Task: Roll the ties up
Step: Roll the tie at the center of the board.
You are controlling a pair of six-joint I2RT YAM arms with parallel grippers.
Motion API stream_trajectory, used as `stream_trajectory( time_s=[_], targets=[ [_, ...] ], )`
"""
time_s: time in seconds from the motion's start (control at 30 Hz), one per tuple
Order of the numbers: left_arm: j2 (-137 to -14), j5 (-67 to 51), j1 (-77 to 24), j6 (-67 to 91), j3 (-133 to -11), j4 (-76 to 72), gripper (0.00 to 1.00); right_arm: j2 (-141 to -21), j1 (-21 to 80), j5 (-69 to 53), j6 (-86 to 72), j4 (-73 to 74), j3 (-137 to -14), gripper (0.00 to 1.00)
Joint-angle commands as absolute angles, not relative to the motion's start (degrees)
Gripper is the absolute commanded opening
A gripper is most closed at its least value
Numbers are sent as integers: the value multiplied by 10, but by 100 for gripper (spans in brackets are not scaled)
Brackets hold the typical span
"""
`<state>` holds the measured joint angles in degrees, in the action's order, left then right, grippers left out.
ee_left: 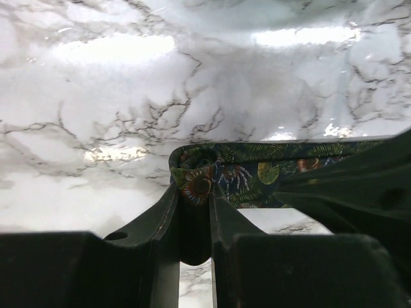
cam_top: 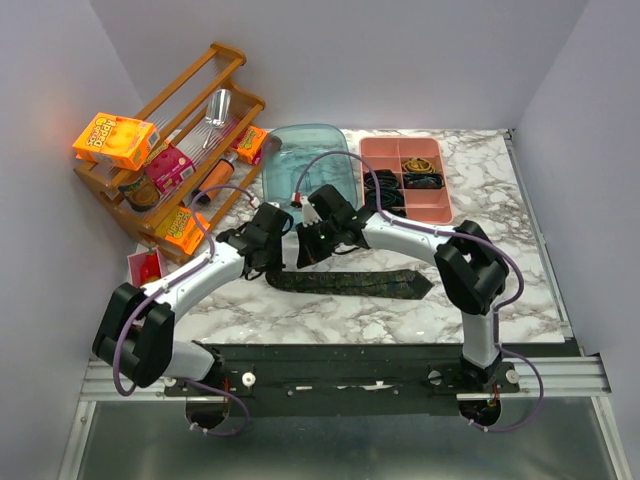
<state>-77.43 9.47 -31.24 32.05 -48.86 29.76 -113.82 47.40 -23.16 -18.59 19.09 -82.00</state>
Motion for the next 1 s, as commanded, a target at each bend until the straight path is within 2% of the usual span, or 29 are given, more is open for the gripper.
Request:
stream_trajectory(
  time_s=[0.0, 0.23, 0.5, 0.97],
  targets=[
    [-791, 162, -318, 308, -517, 359, 0, -1116, 458, -210, -185, 191, -797, 1],
    [-817, 218, -339, 304, -541, 410, 0, -1103, 437, -203, -178, 194, -778, 1],
    [-828, 227, -354, 316, -533, 406, 0, -1091, 434, -220, -157, 208, -769, 1],
    [-811, 228, -357, 324, -513, 385, 0, -1107, 494, -237, -142, 236, -723, 1]
  ],
)
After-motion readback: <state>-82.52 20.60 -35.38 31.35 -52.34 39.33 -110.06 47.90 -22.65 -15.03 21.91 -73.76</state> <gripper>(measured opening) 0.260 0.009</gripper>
